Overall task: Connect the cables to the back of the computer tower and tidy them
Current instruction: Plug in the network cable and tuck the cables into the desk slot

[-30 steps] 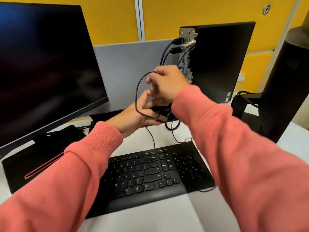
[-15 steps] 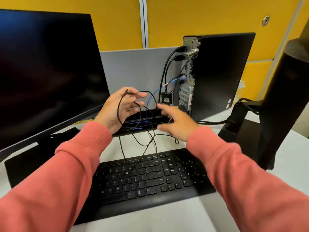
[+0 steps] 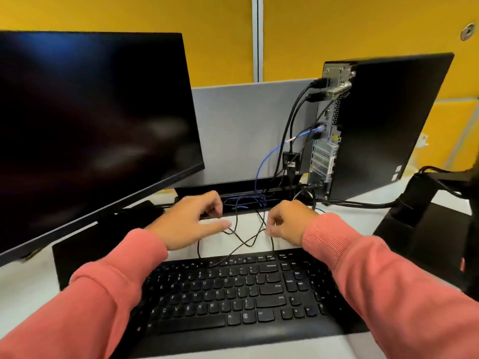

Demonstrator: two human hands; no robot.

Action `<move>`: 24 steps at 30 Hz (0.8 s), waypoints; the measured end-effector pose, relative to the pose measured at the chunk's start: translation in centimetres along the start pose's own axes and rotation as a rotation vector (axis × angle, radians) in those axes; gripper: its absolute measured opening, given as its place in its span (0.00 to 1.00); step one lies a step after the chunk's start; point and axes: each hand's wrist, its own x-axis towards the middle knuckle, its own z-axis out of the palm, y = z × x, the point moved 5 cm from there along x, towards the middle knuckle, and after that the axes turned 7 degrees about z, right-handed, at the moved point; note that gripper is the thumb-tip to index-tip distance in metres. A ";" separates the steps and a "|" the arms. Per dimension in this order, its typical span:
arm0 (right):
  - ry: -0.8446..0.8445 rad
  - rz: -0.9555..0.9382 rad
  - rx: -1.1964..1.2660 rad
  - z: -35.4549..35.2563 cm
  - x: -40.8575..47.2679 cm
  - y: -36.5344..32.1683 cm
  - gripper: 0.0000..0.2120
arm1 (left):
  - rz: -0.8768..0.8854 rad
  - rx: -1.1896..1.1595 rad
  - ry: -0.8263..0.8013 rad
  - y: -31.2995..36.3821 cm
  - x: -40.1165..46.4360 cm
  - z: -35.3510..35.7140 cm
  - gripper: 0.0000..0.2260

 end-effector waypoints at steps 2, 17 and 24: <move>-0.028 -0.013 -0.020 0.5 1.0 -0.4 0.05 | 0.006 0.116 -0.155 0.2 -0.4 2.0 0.20; 0.457 0.394 0.840 -1.6 3.2 4.4 0.08 | -0.143 0.028 -0.067 -6.2 2.5 4.5 0.38; 0.320 0.263 1.055 -0.8 3.8 2.8 0.08 | -0.099 0.202 -0.238 -6.3 4.7 7.2 0.30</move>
